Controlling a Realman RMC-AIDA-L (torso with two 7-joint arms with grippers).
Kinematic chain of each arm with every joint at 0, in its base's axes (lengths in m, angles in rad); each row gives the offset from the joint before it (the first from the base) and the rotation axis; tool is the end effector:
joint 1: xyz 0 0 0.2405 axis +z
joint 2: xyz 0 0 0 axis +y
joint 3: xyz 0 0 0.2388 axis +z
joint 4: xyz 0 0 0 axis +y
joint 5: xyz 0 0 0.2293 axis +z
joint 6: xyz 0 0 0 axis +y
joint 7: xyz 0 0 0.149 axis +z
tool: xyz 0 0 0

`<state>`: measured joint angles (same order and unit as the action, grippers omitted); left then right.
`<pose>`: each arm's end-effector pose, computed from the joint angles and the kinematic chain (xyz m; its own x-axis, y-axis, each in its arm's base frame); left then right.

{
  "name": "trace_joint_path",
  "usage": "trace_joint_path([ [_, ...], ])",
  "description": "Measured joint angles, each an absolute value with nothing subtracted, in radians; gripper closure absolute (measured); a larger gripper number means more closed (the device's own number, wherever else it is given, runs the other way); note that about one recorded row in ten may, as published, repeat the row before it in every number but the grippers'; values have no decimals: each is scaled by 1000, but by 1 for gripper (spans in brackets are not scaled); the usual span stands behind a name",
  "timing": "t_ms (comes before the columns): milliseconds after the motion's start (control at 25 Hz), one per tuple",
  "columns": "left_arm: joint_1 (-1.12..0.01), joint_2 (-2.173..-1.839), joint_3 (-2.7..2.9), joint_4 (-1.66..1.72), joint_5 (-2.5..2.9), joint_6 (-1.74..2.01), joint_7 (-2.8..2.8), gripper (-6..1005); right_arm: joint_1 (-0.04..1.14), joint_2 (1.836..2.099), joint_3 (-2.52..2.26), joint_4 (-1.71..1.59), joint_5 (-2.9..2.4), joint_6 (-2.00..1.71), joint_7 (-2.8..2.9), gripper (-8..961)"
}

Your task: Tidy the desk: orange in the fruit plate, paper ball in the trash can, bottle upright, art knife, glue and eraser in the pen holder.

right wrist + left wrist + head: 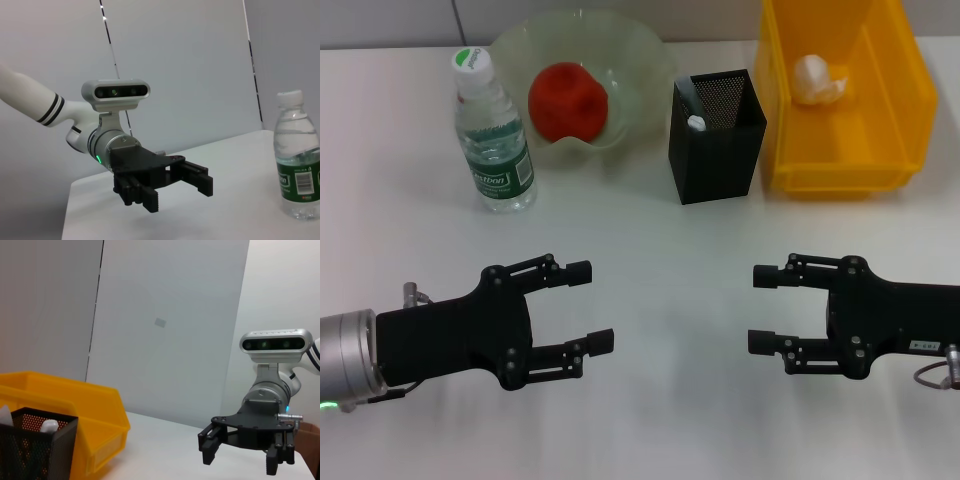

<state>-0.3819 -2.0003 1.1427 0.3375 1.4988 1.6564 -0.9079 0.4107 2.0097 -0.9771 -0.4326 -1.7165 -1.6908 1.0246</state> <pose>-0.2813 0.2594 -0.0342 0.7470 0.1759 0.6411 0.2900 -0.9540 -0.0762 0.2772 0.2725 -0.0212 0.7833 -0.2030 -0.5876 -0.2777 -0.9599 -0.0386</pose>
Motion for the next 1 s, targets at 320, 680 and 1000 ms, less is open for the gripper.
trace_joint_path([
  [320,-382,-2003,1143,337,1501,1654,-908,214,412,2010,-977,-433,-1716,-1690,1026,217],
  [680,-382,-2003,1143,337,1502,1652,-908,214,413,2009,-977,-434,-1717,-1690,1024,218],
  [1000,-382,-2003,1143,337,1502,1652,-908,214,413,2009,-977,-434,-1720,-1690,1025,219],
])
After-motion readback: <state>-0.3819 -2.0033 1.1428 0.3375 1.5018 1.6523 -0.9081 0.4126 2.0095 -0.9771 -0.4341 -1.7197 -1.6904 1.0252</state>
